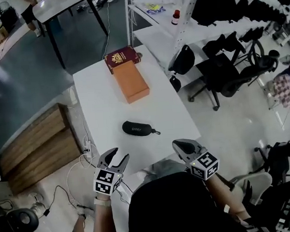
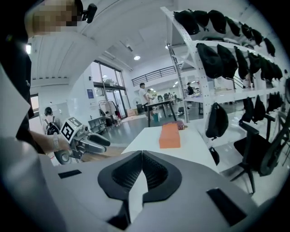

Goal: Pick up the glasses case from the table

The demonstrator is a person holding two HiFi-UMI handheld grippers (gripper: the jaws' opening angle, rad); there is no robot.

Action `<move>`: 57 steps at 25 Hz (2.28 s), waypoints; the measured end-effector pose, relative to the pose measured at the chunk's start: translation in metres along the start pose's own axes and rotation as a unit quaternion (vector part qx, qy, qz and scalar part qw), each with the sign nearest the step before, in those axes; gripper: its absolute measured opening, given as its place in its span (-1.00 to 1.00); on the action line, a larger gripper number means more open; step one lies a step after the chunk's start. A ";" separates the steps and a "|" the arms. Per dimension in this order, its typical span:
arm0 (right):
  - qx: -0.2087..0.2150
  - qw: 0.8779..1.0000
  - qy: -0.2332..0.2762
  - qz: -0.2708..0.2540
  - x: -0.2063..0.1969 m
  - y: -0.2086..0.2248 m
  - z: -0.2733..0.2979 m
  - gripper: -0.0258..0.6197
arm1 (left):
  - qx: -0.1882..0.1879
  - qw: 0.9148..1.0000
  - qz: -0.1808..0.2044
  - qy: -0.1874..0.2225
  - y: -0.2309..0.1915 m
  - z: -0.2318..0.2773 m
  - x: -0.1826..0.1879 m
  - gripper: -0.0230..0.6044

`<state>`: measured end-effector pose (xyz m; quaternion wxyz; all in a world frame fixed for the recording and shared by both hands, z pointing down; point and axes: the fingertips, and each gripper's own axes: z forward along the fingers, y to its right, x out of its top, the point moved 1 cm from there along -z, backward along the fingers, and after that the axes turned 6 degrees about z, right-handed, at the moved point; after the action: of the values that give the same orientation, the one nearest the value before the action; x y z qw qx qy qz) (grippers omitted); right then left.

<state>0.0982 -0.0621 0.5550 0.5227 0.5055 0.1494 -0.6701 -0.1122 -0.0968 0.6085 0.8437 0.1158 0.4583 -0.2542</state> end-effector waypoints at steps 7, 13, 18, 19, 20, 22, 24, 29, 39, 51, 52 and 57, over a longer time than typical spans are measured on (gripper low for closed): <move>-0.070 0.996 0.017 0.044 -0.005 0.051 -0.028 -0.83 | -0.082 0.993 0.073 -0.044 0.001 0.072 0.016 -0.08; -0.121 0.988 0.027 0.088 -0.013 0.082 -0.050 -0.83 | -0.127 0.975 0.146 -0.105 0.001 0.125 0.010 0.03; -0.153 0.981 0.035 0.114 -0.016 0.102 -0.063 -0.83 | -0.182 0.950 0.207 -0.148 0.002 0.161 0.000 0.10; -0.159 0.979 0.037 0.119 -0.017 0.105 -0.066 -0.83 | -0.191 0.943 0.222 -0.159 0.003 0.168 -0.005 0.11; -0.164 0.978 0.040 0.125 -0.017 0.109 -0.068 -0.83 | -0.199 0.935 0.237 -0.170 0.003 0.175 -0.010 0.12; -0.175 0.974 0.044 0.136 -0.019 0.116 -0.073 -0.83 | -0.213 0.919 0.270 -0.193 0.003 0.187 -0.020 0.15; -0.185 0.971 0.047 0.144 -0.020 0.122 -0.079 -0.83 | -0.224 0.901 0.303 -0.214 0.003 0.197 -0.030 0.17; -0.206 0.965 0.050 0.155 -0.024 0.135 -0.093 -0.83 | -0.242 0.841 0.407 -0.261 -0.001 0.218 -0.055 0.18; -0.228 0.956 0.062 0.175 -0.029 0.146 -0.104 -0.83 | -0.281 0.790 0.429 -0.337 -0.005 0.236 -0.106 0.23; -0.218 0.958 0.073 0.174 -0.026 0.147 -0.106 -0.83 | -0.246 0.809 0.399 -0.354 -0.009 0.235 -0.101 0.23; -0.214 0.959 0.073 0.172 -0.024 0.147 -0.105 -0.83 | -0.238 0.814 0.396 -0.352 -0.010 0.233 -0.099 0.23; -0.188 0.967 0.066 0.157 -0.015 0.143 -0.091 -0.83 | -0.201 0.843 0.372 -0.334 -0.020 0.218 -0.079 0.23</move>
<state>0.2669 -0.0460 0.5742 0.6958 0.4587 0.2253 -0.5047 -0.0029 -0.1817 0.7958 0.9817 0.0130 0.1127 0.1530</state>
